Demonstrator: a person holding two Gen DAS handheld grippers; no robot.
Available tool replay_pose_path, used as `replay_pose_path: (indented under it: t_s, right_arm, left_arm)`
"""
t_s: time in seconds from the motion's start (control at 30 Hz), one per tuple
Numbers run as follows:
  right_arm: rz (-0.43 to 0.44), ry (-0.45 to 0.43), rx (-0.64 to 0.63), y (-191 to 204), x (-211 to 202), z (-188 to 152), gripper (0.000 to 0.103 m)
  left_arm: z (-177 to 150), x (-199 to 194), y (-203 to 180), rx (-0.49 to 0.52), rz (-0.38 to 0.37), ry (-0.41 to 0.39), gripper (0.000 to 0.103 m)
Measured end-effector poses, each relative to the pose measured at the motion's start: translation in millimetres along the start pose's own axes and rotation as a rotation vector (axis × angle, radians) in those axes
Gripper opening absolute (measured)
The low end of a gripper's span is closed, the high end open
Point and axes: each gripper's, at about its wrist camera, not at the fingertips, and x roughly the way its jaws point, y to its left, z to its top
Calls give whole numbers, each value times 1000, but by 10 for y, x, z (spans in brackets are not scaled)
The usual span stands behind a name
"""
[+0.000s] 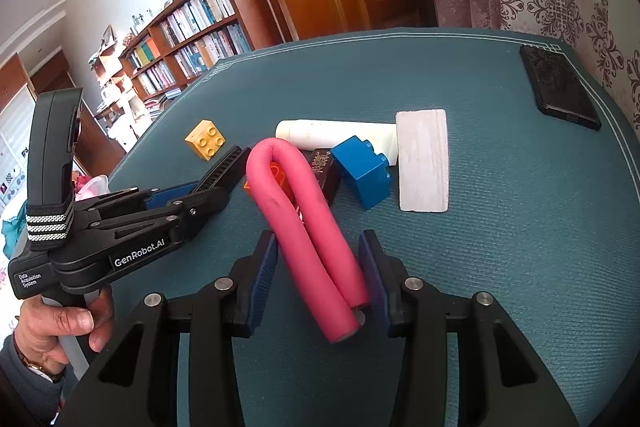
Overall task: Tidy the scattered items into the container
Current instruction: 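Carry the black comb and pink foam tube toward the clear bowl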
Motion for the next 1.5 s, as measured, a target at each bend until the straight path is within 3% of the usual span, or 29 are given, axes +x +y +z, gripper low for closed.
replay_pose_path:
  t_s: [0.3,0.83,1.5]
  right_arm:
    - [63,19,16,88,41,-9,44]
    - [164,72,3,582,148,-59,44]
    - [332,114,35,1503,317,25,44]
  left_arm:
    - [-150,-382,174,-40,0,-45,30]
    - [-393,-858,597,-113,11,-107,30]
    - [-658,-1290,1883,-300,204,-167,30]
